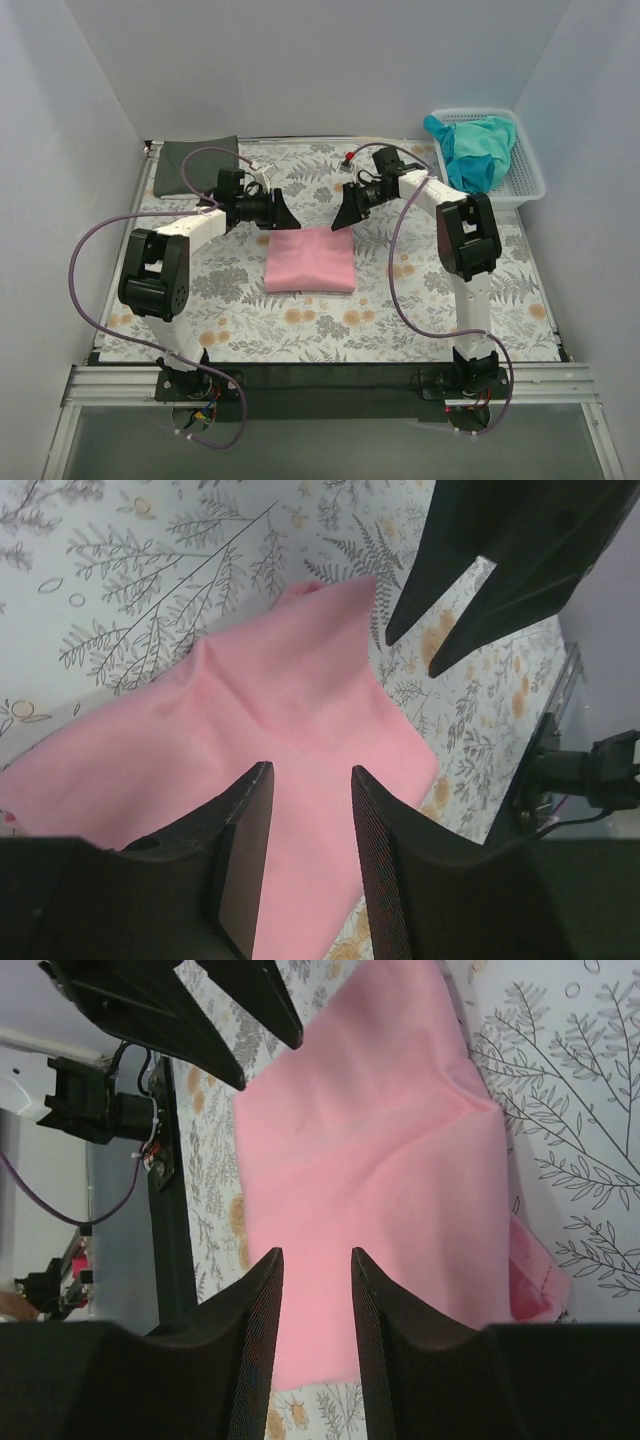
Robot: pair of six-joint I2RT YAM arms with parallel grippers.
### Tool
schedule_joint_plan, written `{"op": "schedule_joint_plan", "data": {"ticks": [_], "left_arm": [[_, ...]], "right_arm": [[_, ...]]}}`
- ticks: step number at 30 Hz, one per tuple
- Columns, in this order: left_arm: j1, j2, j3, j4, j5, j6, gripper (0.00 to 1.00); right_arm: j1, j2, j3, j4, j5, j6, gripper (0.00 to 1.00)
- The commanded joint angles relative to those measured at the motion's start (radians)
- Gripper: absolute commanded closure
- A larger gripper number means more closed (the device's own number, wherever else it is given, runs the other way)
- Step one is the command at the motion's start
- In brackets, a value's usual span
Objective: Fold and stack the t-shirts
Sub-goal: Fold the tshirt
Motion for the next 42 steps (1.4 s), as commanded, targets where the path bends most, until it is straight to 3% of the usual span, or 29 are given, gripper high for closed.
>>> {"op": "schedule_joint_plan", "data": {"ticks": [1, 10, 16, 18, 22, 28, 35, 38, 42], "left_arm": [[0.057, 0.053, -0.013, 0.094, 0.052, -0.167, 0.64], [0.171, 0.348, 0.183, 0.037, 0.052, -0.106, 0.65], [0.204, 0.269, 0.265, -0.046, 0.156, -0.054, 0.67], [0.205, 0.151, 0.233, -0.047, 0.218, -0.055, 0.66], [0.192, -0.018, 0.092, -0.011, 0.322, -0.167, 0.65], [0.08, -0.17, -0.229, 0.241, 0.304, -0.438, 0.65], [0.005, -0.076, -0.364, 0.421, 0.227, -0.58, 0.67], [0.0, 0.019, -0.398, 0.41, 0.187, -0.532, 0.68], [0.04, 0.122, -0.385, 0.243, 0.05, -0.408, 0.71]], "right_arm": [[-0.005, 0.079, 0.055, 0.061, 0.021, 0.056, 0.65], [-0.02, 0.231, 0.2, 0.054, 0.212, -0.007, 0.66], [-0.026, 0.111, 0.271, -0.013, 0.227, -0.087, 0.59], [-0.025, 0.015, 0.233, -0.013, 0.181, -0.069, 0.55], [0.01, -0.128, 0.052, 0.022, 0.062, 0.033, 0.56], [0.112, -0.243, -0.284, 0.204, -0.044, 0.25, 0.61], [0.162, -0.168, -0.411, 0.395, 0.076, 0.359, 0.65], [0.162, -0.086, -0.433, 0.462, 0.105, 0.392, 0.67], [0.155, -0.02, -0.462, 0.466, 0.168, 0.354, 0.68]]}}
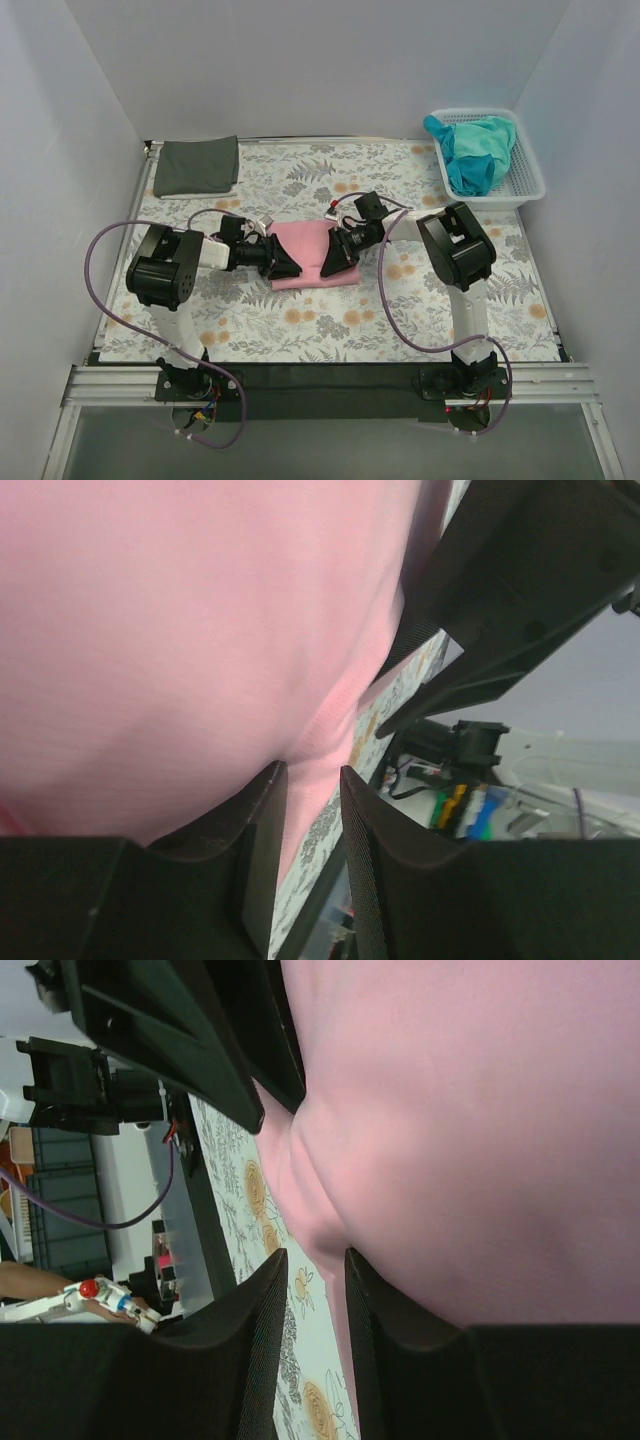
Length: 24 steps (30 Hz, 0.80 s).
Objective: Fold and stack the t-shirts
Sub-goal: Fold the tshirt
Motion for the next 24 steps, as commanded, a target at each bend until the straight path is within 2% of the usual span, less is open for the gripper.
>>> {"op": "schedule_joint_plan", "data": {"ticks": [1, 4, 6, 8, 12, 15, 19, 22, 24], "left_arm": [[0.074, 0.042, -0.006, -0.089, -0.133, 0.083, 0.72], [0.143, 0.066, 0.017, -0.153, -0.145, 0.14, 0.72], [0.151, 0.065, 0.067, -0.194, -0.112, 0.209, 0.72], [0.151, 0.022, 0.092, -0.239, -0.028, 0.247, 0.72], [0.15, -0.128, 0.107, -0.31, 0.052, 0.359, 0.69], [0.113, -0.211, 0.1, -0.345, 0.101, 0.357, 0.68], [0.0, -0.266, 0.031, -0.293, 0.112, 0.242, 0.68], [-0.016, -0.241, -0.028, -0.172, 0.063, 0.179, 0.68], [-0.01, -0.166, -0.043, -0.169, 0.04, 0.163, 0.69]], "right_arm": [[-0.021, 0.019, -0.026, 0.07, 0.105, -0.019, 0.68], [-0.057, 0.022, -0.029, 0.06, 0.082, -0.023, 0.68], [-0.067, -0.017, -0.023, 0.024, 0.061, -0.031, 0.68], [-0.07, -0.059, -0.008, -0.016, 0.018, -0.083, 0.68], [-0.068, -0.192, -0.026, -0.087, -0.065, -0.126, 0.68], [-0.067, -0.257, -0.071, -0.099, -0.097, -0.126, 0.68], [-0.061, -0.242, -0.103, -0.098, -0.079, -0.14, 0.68], [-0.056, -0.158, -0.081, -0.092, -0.051, -0.147, 0.68], [-0.056, -0.095, -0.059, -0.087, -0.041, -0.166, 0.7]]}}
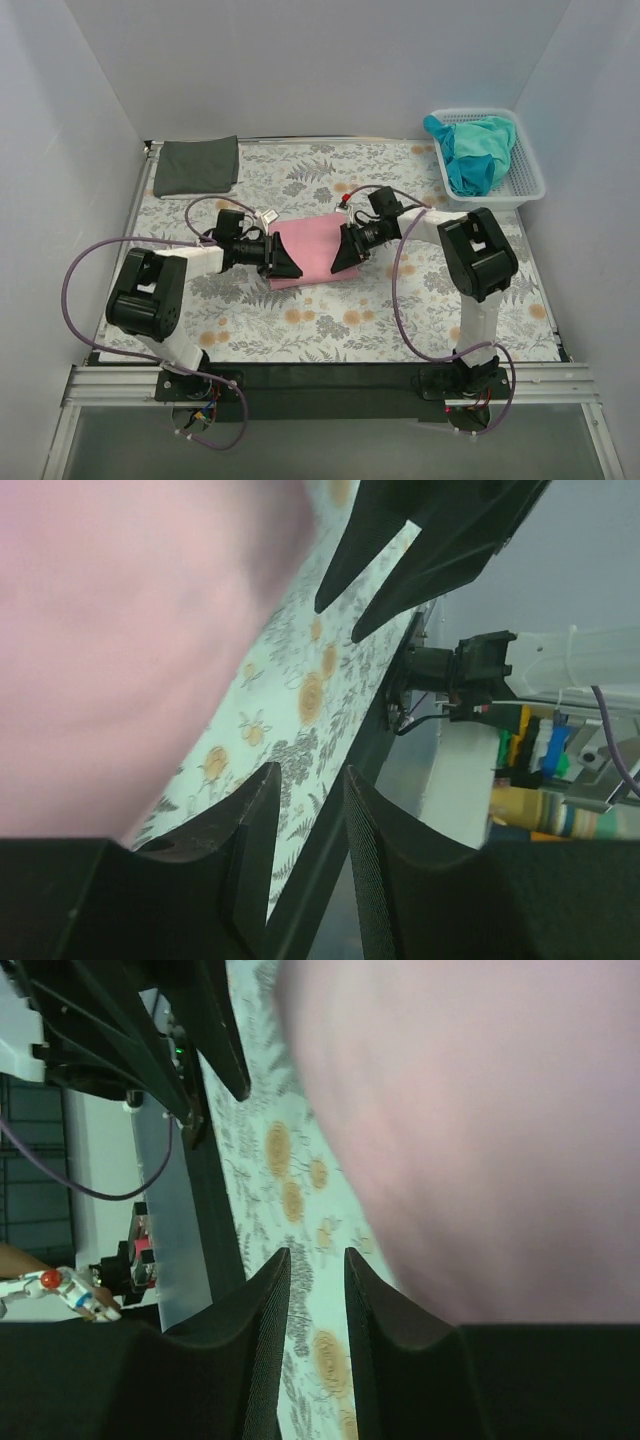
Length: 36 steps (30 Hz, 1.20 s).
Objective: Fold and stack the t-shirts
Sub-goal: Fold the tshirt
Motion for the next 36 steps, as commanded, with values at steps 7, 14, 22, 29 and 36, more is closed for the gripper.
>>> {"op": "schedule_joint_plan", "data": {"ticks": [7, 14, 22, 29, 36], "left_arm": [[0.18, 0.233, -0.027, -0.029, -0.096, 0.017, 0.7], [0.199, -0.002, 0.08, -0.338, 0.031, 0.332, 0.66], [0.4, -0.388, 0.166, -0.348, -0.205, 0.278, 0.45], [0.584, -0.525, 0.199, -0.398, -0.343, 0.113, 0.09], [0.668, -0.505, 0.241, -0.572, -0.498, 0.059, 0.08]], "right_arm": [[-0.034, 0.149, -0.007, -0.018, 0.083, -0.082, 0.72], [-0.042, -0.053, 0.031, -0.134, 0.124, -0.157, 0.69], [0.094, -0.138, 0.347, -0.228, 0.647, -0.19, 0.61], [0.34, -0.006, 0.552, -0.194, 0.883, -0.22, 0.4], [0.513, 0.233, 0.772, -0.165, 1.158, -0.197, 0.37]]}}
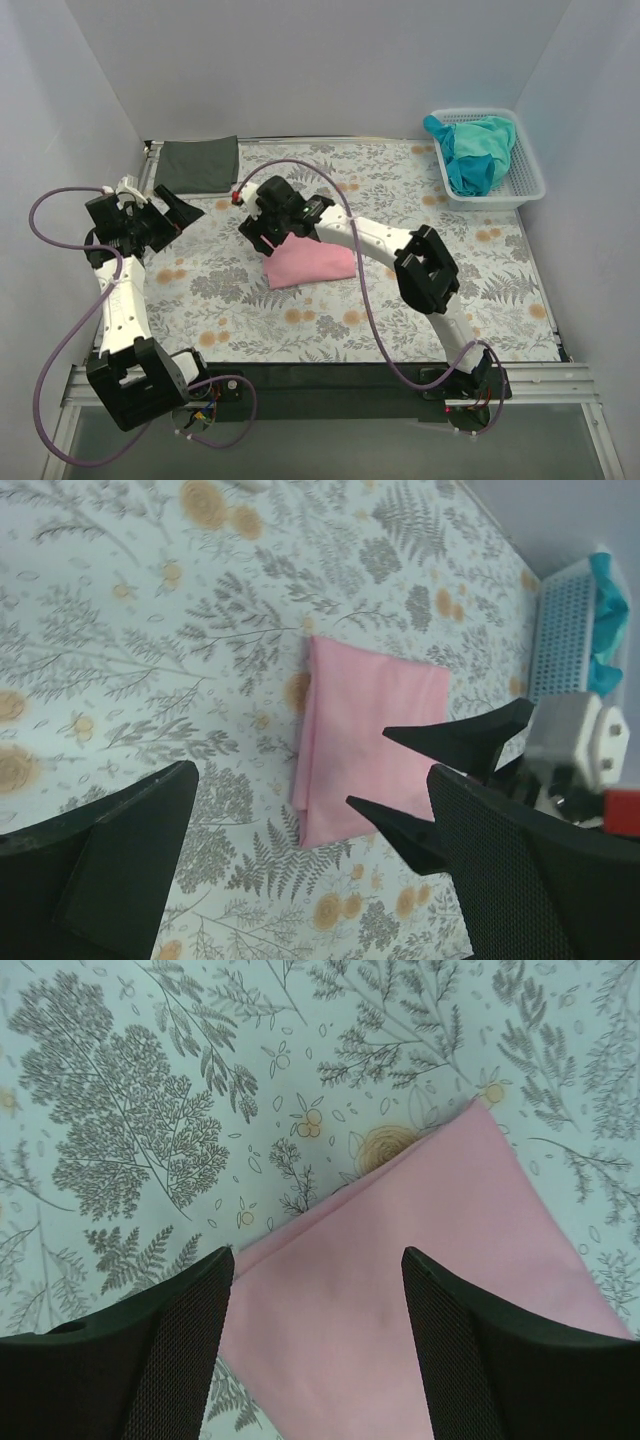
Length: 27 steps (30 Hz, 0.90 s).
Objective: Fold and stack the t-shirts
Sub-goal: Fold the tshirt
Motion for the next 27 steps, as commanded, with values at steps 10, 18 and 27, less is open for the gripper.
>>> {"op": "schedule_joint_plan", "data": {"ticks": [10, 18, 27], "left_arm": [[0.006, -0.026, 0.018, -0.181, -0.206, 0.03, 0.09], [0.006, -0.017, -0.014, -0.172, -0.186, 0.041, 0.09], [0.006, -0.017, -0.037, -0.17, -0.177, 0.05, 0.09]], "right_arm": [[0.096, 0.176, 0.084, 0.115, 0.399, 0.052, 0.41], [0.097, 0.206, 0.118, 0.136, 0.387, 0.074, 0.42], [0.091, 0.261, 0.067, 0.139, 0.356, 0.086, 0.49]]}}
